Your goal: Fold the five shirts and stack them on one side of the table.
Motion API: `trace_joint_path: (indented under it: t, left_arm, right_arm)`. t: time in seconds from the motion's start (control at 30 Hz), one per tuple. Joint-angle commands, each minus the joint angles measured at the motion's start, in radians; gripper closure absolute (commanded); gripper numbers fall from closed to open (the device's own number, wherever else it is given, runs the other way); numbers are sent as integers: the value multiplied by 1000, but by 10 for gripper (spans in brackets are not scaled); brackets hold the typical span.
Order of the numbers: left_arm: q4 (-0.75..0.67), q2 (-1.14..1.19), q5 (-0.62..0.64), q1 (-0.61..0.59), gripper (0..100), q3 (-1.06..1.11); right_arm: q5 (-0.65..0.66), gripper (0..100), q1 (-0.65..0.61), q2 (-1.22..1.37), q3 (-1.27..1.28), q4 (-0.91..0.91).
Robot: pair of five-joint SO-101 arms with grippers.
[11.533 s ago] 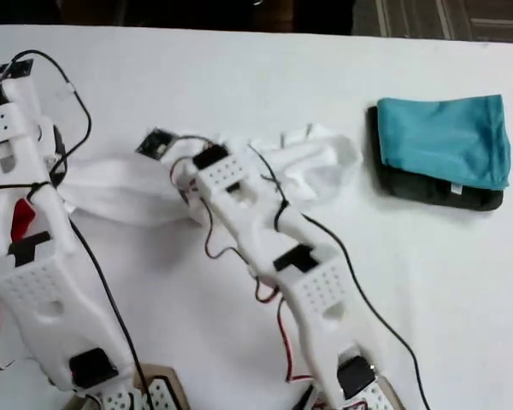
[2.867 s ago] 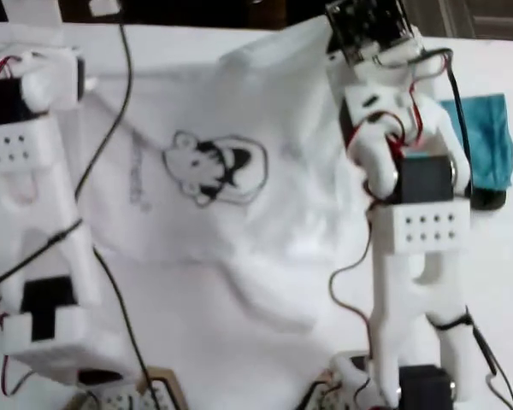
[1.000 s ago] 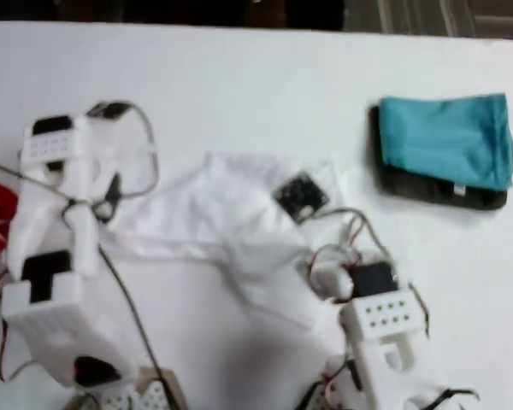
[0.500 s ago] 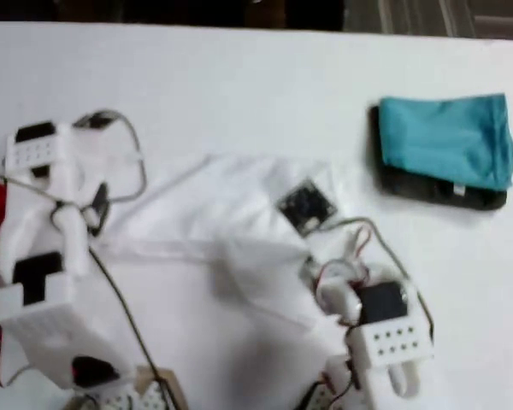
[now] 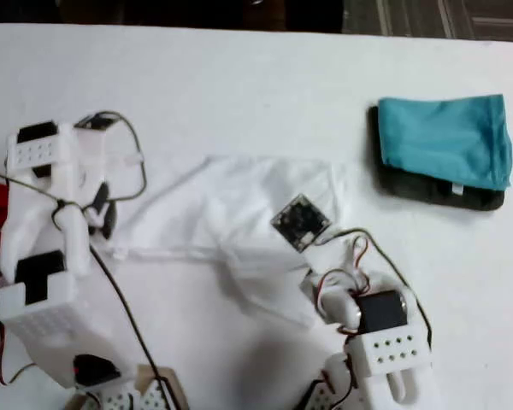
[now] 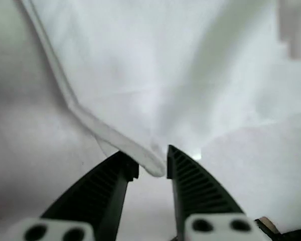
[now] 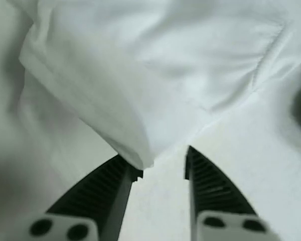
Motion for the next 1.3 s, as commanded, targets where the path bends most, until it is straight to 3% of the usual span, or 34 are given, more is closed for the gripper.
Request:
trace_joint_path:
  t: [0.0,0.27,0.33,0.4,0.43,0.5,0.57,0.73,1.03,1.27]
  left_arm:
    - [55,-68,-6,0,825,-113]
    - [143,-58,3,2,830,-438]
    - [121,-55,14,14,889,-467]
    - [68,-52,54,40,991,-469]
    - [46,-41,64,52,964,-469]
    - [9,5,72,100,979,-478]
    - [-31,77,75,143,973,-479]
    - [-127,275,117,183,974,-532]
    - [-127,586,109,118,974,-874]
    - [-66,787,72,25,974,-1084]
  right_arm:
    - [20,741,4,-24,-123,48]
    - [14,741,4,-15,-407,96]
    - [14,751,5,-12,-450,70]
    - [14,820,4,12,-454,2]
    - [14,890,1,38,-451,-38]
    - [12,993,2,128,-439,-130]
    - [-20,936,5,260,-443,-206]
    - [-132,971,-2,662,-548,-351]
    - [-184,981,2,1277,-907,-354]
    - [-181,981,77,1547,-1076,-352]
